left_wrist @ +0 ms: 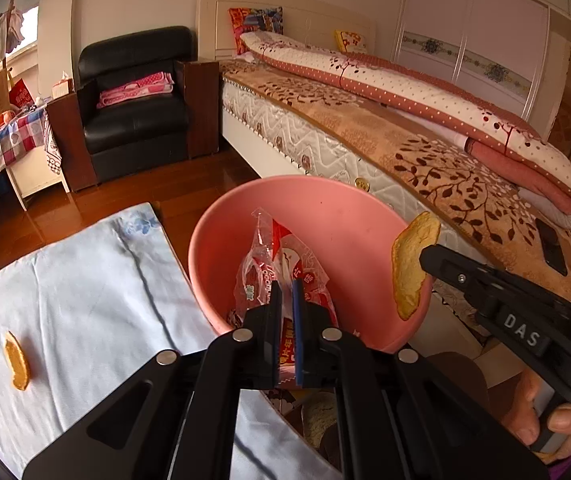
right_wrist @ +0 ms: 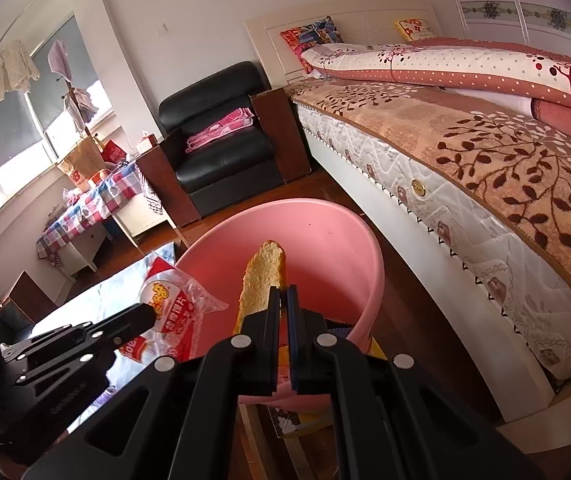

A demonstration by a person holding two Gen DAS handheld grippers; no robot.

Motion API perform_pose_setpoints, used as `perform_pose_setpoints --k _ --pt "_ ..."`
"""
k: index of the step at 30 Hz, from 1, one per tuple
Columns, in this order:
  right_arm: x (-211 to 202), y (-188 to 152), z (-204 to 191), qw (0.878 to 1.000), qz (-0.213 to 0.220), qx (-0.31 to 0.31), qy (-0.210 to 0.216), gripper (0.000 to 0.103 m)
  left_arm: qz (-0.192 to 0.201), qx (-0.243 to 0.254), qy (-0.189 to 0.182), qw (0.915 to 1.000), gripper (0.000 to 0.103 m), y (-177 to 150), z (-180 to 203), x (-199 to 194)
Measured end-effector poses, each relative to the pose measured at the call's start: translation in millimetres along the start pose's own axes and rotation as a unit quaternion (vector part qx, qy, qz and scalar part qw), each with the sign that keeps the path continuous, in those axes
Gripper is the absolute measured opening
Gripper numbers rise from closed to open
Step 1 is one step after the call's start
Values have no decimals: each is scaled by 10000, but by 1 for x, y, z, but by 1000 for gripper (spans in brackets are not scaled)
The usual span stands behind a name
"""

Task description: Collect trash

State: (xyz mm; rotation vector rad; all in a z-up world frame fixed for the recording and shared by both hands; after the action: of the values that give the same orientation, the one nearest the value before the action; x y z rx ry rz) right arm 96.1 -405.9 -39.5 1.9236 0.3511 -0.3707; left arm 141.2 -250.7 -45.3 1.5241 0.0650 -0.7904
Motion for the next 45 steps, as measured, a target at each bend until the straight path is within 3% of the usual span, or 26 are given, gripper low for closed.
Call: perform_pose_setpoints --k 22,26,34,37,39,45 --pt "9 -6 -2 9999 -119 -73 -20 3 -170 41 136 9998 6 -6 7 19" --pt "11 -8 -3 9999 -161 -49 3 4 -134 -37 138 9998 34 -5 4 18" --pt "12 -7 -3 9999 -136 -78 -40 4 -76 -102 171 9998 37 -5 0 14" --pt "14 -7 -1 9998 -138 -91 -76 13 -91 -120 188 9997 37 -5 -2 13" --pt "14 -7 0 9998 -116 -75 -106 28 -86 -125 196 9997 37 -5 -3 12" --pt "9 -4 1 9999 -47 -62 -129 32 -52 -161 194 9997 37 -4 -4 8"
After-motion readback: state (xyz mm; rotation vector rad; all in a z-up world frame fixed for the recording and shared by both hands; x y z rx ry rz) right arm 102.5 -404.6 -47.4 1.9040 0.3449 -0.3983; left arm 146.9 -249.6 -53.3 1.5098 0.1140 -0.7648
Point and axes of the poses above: each gripper's, at about its wrist camera, not at the fingertips, and x roughly the way its jaws point, z to its right, y to its top, the point moved 4 cm from there along x, roughly the way its jaws point, and after that the axes turned 13 degrees about z, right-handed, at the moved point
